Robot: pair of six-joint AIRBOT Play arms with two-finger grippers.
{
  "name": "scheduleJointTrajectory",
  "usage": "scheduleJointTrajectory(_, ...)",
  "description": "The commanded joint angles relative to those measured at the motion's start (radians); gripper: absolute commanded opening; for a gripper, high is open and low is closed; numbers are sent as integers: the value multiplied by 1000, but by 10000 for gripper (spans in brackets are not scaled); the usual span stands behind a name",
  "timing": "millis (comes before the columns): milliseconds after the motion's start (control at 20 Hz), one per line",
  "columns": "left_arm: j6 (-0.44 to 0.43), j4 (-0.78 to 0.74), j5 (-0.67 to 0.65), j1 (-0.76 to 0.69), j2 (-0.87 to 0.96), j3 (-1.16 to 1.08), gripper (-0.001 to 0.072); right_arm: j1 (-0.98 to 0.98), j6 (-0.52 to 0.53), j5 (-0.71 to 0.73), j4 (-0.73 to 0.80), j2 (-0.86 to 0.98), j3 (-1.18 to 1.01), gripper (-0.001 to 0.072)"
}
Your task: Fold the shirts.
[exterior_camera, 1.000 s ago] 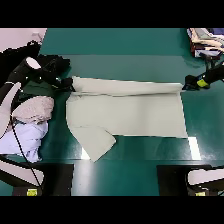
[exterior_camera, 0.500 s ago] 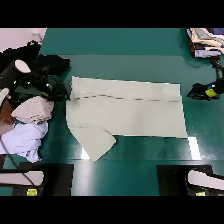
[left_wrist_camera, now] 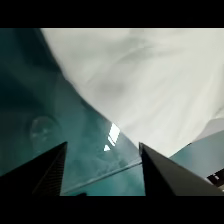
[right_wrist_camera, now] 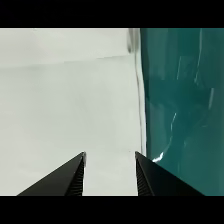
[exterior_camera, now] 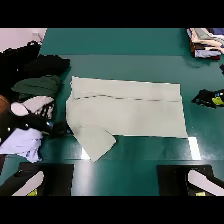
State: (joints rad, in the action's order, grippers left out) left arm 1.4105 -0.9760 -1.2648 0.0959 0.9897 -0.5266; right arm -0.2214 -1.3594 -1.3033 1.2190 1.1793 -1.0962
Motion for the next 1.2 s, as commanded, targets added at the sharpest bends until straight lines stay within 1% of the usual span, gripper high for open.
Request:
scheduleJointTrajectory(0,-16,90,88,-45,-59,145,540,6,0,2,-58,-12,7,371)
scheduleJointTrajectory(100,-8,103,184,-144,-59,163,540,5,0,-3,-76,-16,7,371)
scheduleJointTrajectory(200,51,106,286,-230,-58,163,540,5,0,-8,-75,-27,8,370)
scheduleJointTrajectory(300,85,114,339,-271,-55,163,539,3,0,-13,-70,-51,8,371)
scheduleJointTrajectory(350,85,129,341,-273,-55,163,421,-7,0,-21,-66,-66,9,370)
scheduleJointTrajectory(400,81,144,341,-273,-55,163,146,-24,1,-40,-64,-79,9,371)
scheduleJointTrajectory(450,79,153,339,-273,-55,163,28,-48,2,-59,-64,-90,18,370)
scheduleJointTrajectory(550,73,167,315,-273,-58,153,26,-117,9,-87,-51,-124,80,370)
scheduleJointTrajectory(700,44,170,266,-273,-58,101,26,-222,9,-111,68,-167,235,381)
scheduleJointTrajectory(750,29,172,257,-273,-58,85,26,-253,9,-126,87,-167,284,488)
scheduleJointTrajectory(800,22,173,258,-273,-58,70,26,-282,8,-129,78,-161,336,500)
scheduleJointTrajectory(850,22,172,259,-273,-58,58,26,-299,8,-122,53,-149,378,494)
scheduleJointTrajectory(950,22,173,258,-273,-58,39,26,-310,9,-89,-6,-108,443,433)
scheduleJointTrajectory(1150,23,172,258,-273,-58,31,26,-307,11,-27,-56,-33,473,429)
